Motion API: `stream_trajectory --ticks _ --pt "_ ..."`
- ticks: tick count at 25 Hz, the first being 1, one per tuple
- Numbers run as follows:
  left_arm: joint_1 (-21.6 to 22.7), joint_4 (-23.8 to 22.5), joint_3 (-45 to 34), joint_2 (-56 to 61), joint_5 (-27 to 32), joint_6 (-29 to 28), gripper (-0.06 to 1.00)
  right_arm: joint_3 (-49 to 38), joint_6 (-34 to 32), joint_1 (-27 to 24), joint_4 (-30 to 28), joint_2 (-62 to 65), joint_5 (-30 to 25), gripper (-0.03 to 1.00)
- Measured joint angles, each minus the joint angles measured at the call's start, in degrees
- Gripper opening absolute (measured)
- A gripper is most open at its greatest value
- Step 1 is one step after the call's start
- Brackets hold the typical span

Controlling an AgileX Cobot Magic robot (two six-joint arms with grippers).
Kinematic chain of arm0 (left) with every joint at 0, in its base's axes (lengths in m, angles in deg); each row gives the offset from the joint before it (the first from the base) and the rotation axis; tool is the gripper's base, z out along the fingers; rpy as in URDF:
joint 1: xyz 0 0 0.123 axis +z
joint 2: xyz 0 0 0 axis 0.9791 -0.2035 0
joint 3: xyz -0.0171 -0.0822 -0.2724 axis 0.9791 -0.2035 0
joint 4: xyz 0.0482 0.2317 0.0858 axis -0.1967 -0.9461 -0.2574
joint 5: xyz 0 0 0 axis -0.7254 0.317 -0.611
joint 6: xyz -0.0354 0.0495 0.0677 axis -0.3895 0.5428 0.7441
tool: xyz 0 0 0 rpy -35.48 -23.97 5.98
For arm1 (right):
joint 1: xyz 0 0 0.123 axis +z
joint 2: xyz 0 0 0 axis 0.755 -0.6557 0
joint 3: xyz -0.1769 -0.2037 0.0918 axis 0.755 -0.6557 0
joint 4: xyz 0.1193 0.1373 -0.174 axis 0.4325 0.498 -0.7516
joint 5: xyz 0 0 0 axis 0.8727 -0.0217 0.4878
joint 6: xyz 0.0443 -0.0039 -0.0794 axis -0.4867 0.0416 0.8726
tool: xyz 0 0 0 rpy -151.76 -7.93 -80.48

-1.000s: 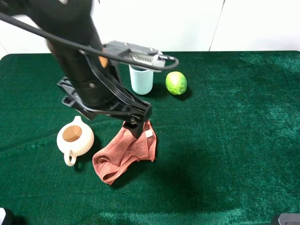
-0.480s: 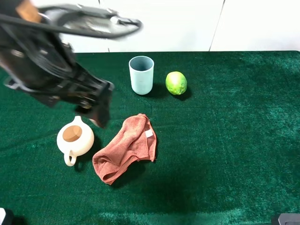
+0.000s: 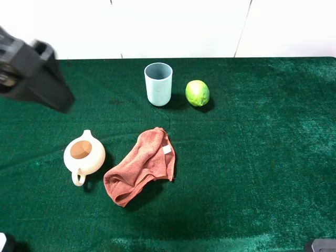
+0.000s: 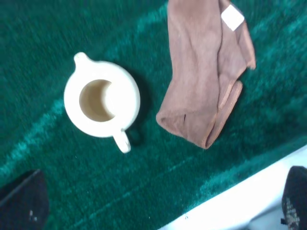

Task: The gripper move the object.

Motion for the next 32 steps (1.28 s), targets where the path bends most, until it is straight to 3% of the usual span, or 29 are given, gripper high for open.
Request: stream_trajectory --ticks 7,20,24,32 --pt "0.0 -2.9 -0.5 9.3 0.1 0.6 0.99 0.0 0.0 0.0 0.0 0.0 0.0 0.69" --pt "0.4 -6.6 -11.8 29.7 0.2 3.4 0.99 0.0 0.0 0.0 0.0 0.0 0.0 0.69" --pt "4.6 -6.8 -14.9 35.0 0.2 6.1 0.99 0.0 0.0 0.0 0.0 0.0 0.0 0.69" --pt "19.4 -6.0 -22.0 45.2 -0.4 13.8 0.99 0.0 0.0 0.0 0.0 0.0 0.0 0.69"
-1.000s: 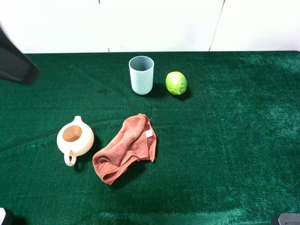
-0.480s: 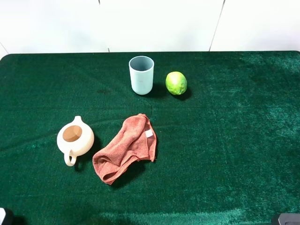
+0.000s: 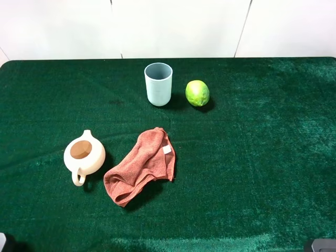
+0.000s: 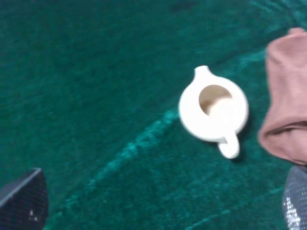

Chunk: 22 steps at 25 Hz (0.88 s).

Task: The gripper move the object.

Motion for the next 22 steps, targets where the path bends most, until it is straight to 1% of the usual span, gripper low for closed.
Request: stream_trajectory --ticks 4,9,12,14,18,22 --pt "7.0 1.4 -3.5 5.2 -2.7 4.4 0.99 0.0 0.0 0.0 0.0 0.0 0.0 0.69" --pt "13.2 4.7 -8.2 10.5 -4.0 5.4 0.99 0.0 0.0 0.0 0.0 0.0 0.0 0.69" --pt "15.4 7.0 -11.2 13.3 -5.1 5.5 0.99 0.0 0.0 0.0 0.0 0.0 0.0 0.69" --pt "16.5 8.4 -11.7 15.1 -5.2 6.7 0.99 0.0 0.0 0.0 0.0 0.0 0.0 0.69" --pt "17.8 9.0 -11.7 18.3 -5.6 8.2 0.99 0.0 0.0 0.0 0.0 0.0 0.0 0.69" --pt "18.1 8.9 -11.7 18.7 -5.7 8.2 0.99 0.0 0.0 0.0 0.0 0.0 0.0 0.69"
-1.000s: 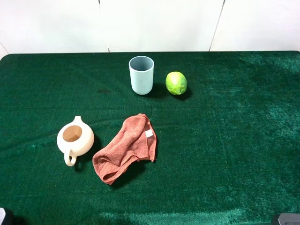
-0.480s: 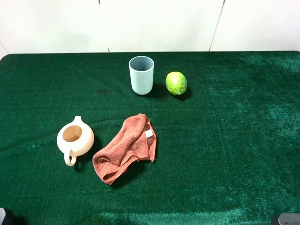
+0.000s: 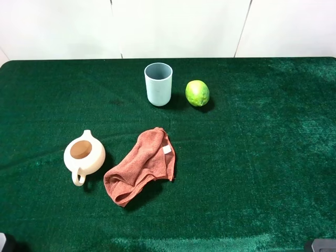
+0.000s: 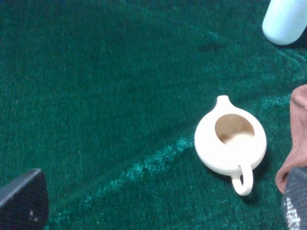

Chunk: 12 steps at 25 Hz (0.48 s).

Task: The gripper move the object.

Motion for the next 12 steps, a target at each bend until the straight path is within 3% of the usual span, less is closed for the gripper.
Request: stream_trajectory --ticks 12 --pt "0.0 0.0 0.0 0.0 0.0 1.3 0.99 0.0 0.0 0.0 0.0 0.0 0.0 0.69"
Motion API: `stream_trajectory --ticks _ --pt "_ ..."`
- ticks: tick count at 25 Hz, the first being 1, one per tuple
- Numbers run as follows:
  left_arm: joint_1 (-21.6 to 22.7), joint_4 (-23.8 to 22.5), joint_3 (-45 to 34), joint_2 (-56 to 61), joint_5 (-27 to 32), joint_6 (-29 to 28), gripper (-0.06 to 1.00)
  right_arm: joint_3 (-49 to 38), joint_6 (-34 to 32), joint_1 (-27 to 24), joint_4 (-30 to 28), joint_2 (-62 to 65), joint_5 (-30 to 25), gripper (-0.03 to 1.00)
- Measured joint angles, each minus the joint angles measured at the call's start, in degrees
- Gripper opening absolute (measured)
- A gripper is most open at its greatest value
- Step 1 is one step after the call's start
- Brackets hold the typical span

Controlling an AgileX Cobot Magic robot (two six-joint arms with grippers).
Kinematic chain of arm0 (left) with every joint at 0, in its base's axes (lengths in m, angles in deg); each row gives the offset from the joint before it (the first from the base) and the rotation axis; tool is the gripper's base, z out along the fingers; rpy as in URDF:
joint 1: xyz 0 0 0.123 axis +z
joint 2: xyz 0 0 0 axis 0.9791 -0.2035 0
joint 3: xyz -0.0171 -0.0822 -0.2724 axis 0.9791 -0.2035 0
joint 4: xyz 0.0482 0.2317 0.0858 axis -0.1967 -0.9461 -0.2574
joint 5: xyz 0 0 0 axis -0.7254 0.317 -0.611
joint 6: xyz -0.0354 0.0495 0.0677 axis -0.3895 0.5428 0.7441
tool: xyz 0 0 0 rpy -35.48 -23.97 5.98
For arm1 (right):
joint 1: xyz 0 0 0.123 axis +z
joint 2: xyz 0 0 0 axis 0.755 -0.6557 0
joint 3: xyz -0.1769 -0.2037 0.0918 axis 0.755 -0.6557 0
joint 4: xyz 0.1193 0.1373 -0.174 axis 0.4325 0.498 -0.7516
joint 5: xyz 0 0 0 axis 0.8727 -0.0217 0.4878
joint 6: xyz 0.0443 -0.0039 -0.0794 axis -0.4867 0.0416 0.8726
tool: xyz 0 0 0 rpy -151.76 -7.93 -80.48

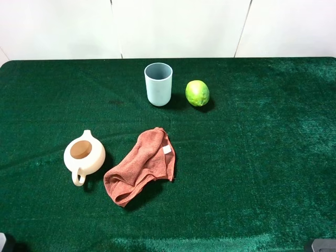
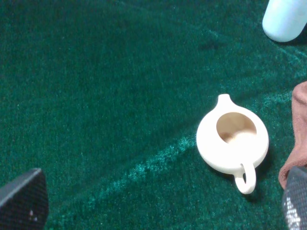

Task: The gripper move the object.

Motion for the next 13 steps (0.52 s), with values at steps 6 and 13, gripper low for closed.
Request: stream_trajectory --ticks 6,13 --pt "0.0 0.0 0.0 0.0 0.0 0.0 0.99 0.0 0.0 0.0 0.0 0.0 0.0 0.69" --pt "0.0 0.0 0.0 0.0 0.0 0.0 0.99 0.0 0.0 0.0 0.1 0.0 0.0 0.69"
